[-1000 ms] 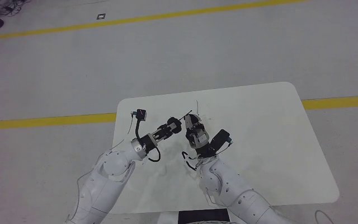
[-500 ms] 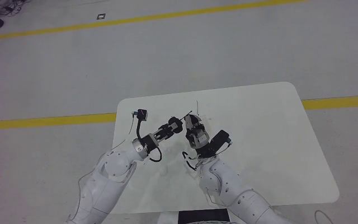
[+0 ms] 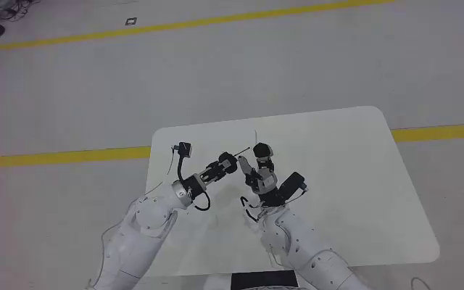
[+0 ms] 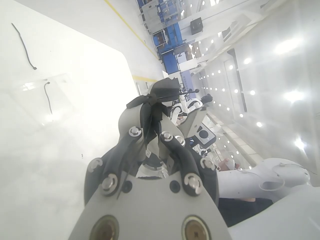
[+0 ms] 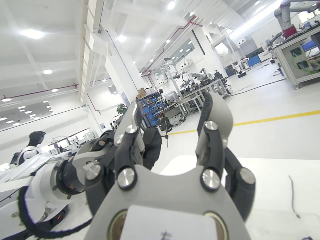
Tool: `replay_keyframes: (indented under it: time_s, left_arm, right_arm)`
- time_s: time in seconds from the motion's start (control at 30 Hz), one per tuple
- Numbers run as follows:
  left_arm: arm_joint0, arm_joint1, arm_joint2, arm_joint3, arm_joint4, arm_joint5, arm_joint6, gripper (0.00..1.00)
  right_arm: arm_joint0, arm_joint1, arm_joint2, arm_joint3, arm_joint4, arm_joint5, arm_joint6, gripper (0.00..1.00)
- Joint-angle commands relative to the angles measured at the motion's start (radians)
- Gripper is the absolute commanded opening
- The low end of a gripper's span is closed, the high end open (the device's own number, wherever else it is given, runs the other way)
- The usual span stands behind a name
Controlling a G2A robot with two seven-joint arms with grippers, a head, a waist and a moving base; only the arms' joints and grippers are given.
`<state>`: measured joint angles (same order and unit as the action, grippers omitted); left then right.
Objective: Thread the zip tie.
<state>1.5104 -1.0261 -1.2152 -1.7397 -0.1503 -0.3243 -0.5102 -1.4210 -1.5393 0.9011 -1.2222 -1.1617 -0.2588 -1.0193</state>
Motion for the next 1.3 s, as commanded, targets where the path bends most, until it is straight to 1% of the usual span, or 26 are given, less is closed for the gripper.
replay_keyframes:
  time_s: [0.0, 0.07, 0.1, 1.27]
  left_arm:
    - [0.0, 0.0, 0.0, 0.0, 0.0, 0.0, 0.0, 0.0]
    - [0.0, 0.0, 0.0, 0.0, 0.0, 0.0, 0.0, 0.0]
    - [0.0, 0.0, 0.0, 0.0, 0.0, 0.0, 0.0, 0.0]
    - [0.0, 0.0, 0.0, 0.0, 0.0, 0.0, 0.0, 0.0]
  right_arm:
    - [-0.019, 0.008, 0.021, -0.003, -0.017, -0.001, -0.03, 1.0]
    - [-0.042, 0.016, 0.043, -0.005, -0.04, 0.004, -0.07, 1.0]
    - [-0.055, 0.02, 0.053, -0.007, -0.05, -0.002, -0.095, 1.0]
    - [-0.055, 0.02, 0.053, -0.007, -0.05, -0.002, -0.095, 1.0]
